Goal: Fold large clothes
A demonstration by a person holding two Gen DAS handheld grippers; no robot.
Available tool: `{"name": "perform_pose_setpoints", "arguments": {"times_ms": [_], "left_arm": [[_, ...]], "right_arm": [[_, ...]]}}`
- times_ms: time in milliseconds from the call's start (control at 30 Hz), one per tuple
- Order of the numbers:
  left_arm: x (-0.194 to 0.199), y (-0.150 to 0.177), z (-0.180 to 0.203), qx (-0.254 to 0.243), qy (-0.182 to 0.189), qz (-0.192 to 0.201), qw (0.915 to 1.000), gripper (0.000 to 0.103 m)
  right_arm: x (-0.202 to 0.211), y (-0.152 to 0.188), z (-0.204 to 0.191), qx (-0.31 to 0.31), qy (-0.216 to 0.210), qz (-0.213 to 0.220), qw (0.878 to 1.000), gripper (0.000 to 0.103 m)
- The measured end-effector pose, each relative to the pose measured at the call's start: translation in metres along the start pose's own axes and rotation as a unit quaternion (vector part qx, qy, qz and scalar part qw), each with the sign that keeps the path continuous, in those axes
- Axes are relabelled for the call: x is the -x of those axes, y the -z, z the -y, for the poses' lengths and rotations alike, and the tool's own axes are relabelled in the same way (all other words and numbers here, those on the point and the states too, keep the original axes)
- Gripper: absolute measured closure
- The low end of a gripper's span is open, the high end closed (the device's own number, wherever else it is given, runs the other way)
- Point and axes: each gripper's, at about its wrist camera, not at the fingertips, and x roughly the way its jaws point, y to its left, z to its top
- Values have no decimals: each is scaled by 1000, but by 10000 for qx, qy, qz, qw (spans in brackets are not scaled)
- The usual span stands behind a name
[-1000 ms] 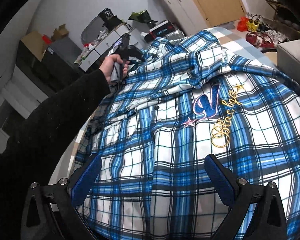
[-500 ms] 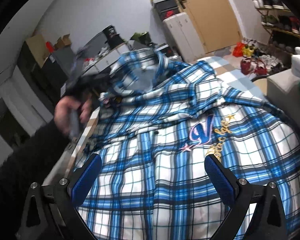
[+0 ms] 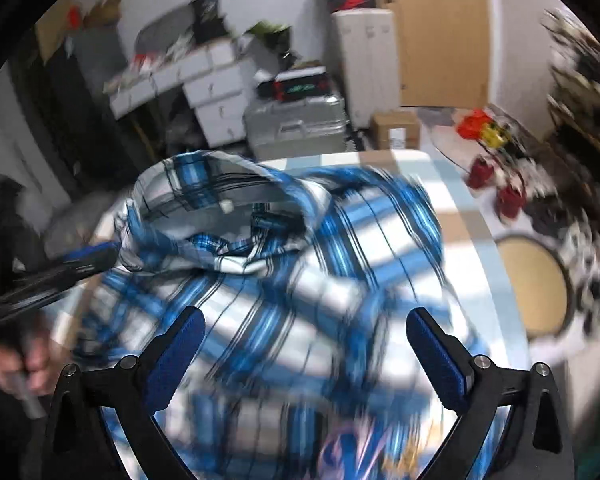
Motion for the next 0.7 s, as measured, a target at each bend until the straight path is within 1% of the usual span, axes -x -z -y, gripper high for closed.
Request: {"name": "perform_pose_setpoints", "arguments": {"times_ms": [33,67,100,133,167,233,267,300,333,367,400,433,467,500,533,567,600,633,667,700], "left_arm": [[0,2,-2,6,86,14,10000,30],[-1,1,-1,-17,133,-3,9999,30],[-2,-1,0,-43,95,-81,9999,30],[-4,-2,-1,-42,18,-134,9999,30],[-7,-5,0,0,0,-177,9998,30],[-10,-8,0,80,98,-232,9997,29],[-16,-9,3,152,190,-355,9991,22],[-21,-8,4,184,308,-497,9981,21],[-27,-7,11,158,390,-629,9971,21],[-36,-5,24,-34,298,-732,9969,21],[-43,-4,37,-251,118,-778,9966,21],[-49,-2,49,-455,-33,-819,9956,21],[-55,0,57,-647,-233,-870,9938,21],[-62,1,65,-773,-457,-911,9918,21],[-68,2,71,-840,-666,-923,9899,21],[-73,2,75,-852,-995,-870,9876,21],[-78,0,77,-845,-1232,-828,9853,21],[-78,0,77,-846,-1320,-778,9846,21],[-80,-3,77,-852,-1517,-640,9827,21],[-82,-5,75,-853,-1778,-587,9786,21]], "right_arm": [[-10,-11,-1,117,37,61,9999,3],[-24,-22,-1,180,165,62,9997,3],[-38,-32,0,181,399,-32,9990,3],[-52,-41,2,144,443,-118,9988,3],[-61,-44,4,64,378,-191,9991,3],[-82,-49,5,-59,216,-442,9988,4],[-91,-50,5,-39,206,-538,9983,6],[-97,-50,4,6,191,-559,9983,12],[-102,-49,3,77,220,-592,9980,14],[-106,-47,1,210,306,-630,9973,16],[-109,-46,-2,353,407,-642,9965,29],[-108,-44,-4,419,404,-638,9963,49],[-107,-44,-2,428,347,-633,9965,58],[-106,-43,1,362,262,-612,9971,72],[-102,-43,4,268,122,-562,9980,80],[-96,-42,8,133,13,-442,9989,81],[-89,-41,12,-26,-18,-277,9996,83],[-82,-40,15,-149,-79,-120,9998,88],[-77,-40,16,-149,-151,-18,9998,91],[-74,-40,15,-77,-146,58,9998,94]]}}
